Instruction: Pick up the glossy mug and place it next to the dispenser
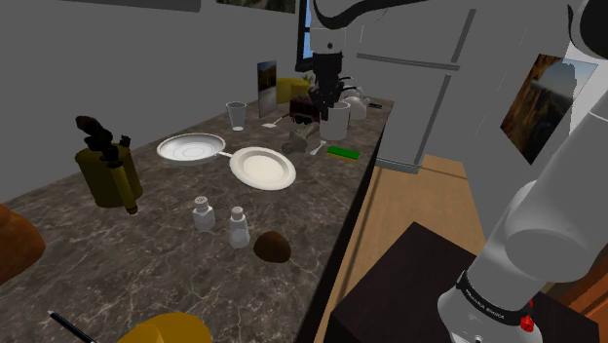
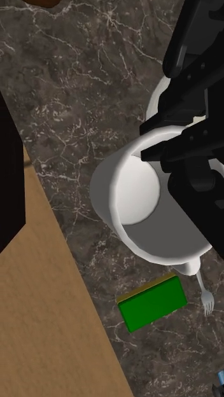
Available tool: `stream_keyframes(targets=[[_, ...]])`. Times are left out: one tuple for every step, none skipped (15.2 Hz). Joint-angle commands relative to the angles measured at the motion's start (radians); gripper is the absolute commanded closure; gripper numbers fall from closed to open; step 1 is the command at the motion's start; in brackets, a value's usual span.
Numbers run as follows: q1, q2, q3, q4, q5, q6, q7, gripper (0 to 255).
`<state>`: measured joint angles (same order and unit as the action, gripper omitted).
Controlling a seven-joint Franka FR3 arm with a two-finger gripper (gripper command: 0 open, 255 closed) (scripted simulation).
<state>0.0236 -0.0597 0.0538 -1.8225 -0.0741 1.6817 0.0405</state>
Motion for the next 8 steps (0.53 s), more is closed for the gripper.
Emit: stream_keyframes(targets=[[0.0,0.007,0.0,0.036,0.0,-0.029,-0.002,255],[0.0,0.008,0.001,0.05,0.0,-0.043,-0.002,255],[0.0,0.009,0.001,0.065,0.0,-0.056,-0.003,255],[0.0,0.01,0.001,0.08,0.0,-0.07,-0.004,255],[0.001,0.012,0.001,0.095,0.0,-0.084,-0.005,255],[0.001,0.014,0.001,0.111,0.0,-0.097,-0.006,255],[0.001,0.016,0.001,0.127,0.0,-0.111,-0.006,255],[0.001,0.018,0.001,0.143,0.0,-0.125,-0.007,255]])
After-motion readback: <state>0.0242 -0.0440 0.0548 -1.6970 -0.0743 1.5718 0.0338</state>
